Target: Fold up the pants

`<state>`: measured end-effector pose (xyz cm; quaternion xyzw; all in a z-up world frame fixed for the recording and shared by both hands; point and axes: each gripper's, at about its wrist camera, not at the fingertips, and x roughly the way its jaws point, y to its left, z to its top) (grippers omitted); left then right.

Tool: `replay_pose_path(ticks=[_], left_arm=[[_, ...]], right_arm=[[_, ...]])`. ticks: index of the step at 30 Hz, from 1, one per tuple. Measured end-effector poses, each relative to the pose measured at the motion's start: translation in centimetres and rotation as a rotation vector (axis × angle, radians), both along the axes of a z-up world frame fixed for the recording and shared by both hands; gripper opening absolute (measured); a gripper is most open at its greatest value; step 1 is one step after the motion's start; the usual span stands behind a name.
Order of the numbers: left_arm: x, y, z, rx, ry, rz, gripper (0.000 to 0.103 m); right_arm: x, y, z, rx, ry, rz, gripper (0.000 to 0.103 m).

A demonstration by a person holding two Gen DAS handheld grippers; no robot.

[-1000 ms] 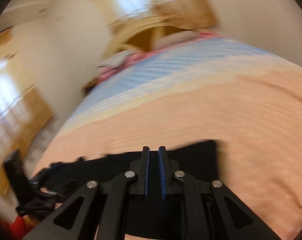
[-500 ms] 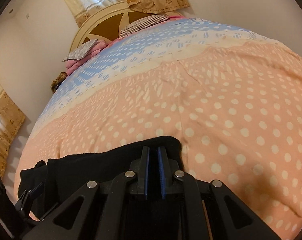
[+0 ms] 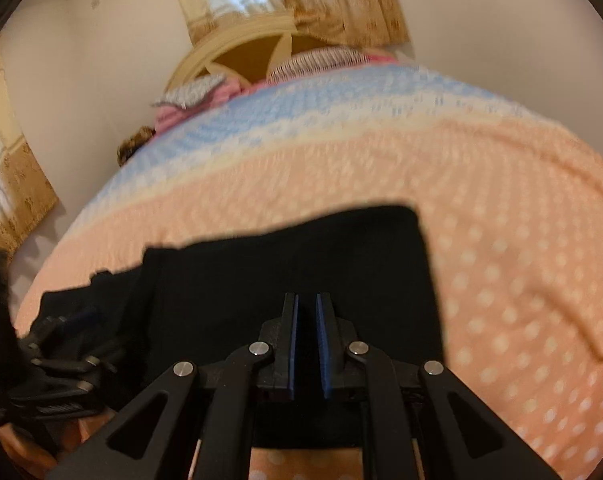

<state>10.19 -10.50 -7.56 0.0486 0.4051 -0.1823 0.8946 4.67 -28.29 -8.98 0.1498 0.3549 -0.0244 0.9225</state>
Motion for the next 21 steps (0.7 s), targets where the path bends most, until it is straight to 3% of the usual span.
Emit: replay_pose_path(ticks=[12,21], left_arm=[[1.0,5.0,0.9,0.02,-0.039,0.136,0.103],[1.9,7.6,-0.6,0.059,0.011,0.225,0.103]], right_arm=[[-0.1,0.5,-0.8,-0.053,-0.055,-0.008,0.01],[-0.7,0.2,-1.0,-0.022,-0.086,-0.013,0.014]])
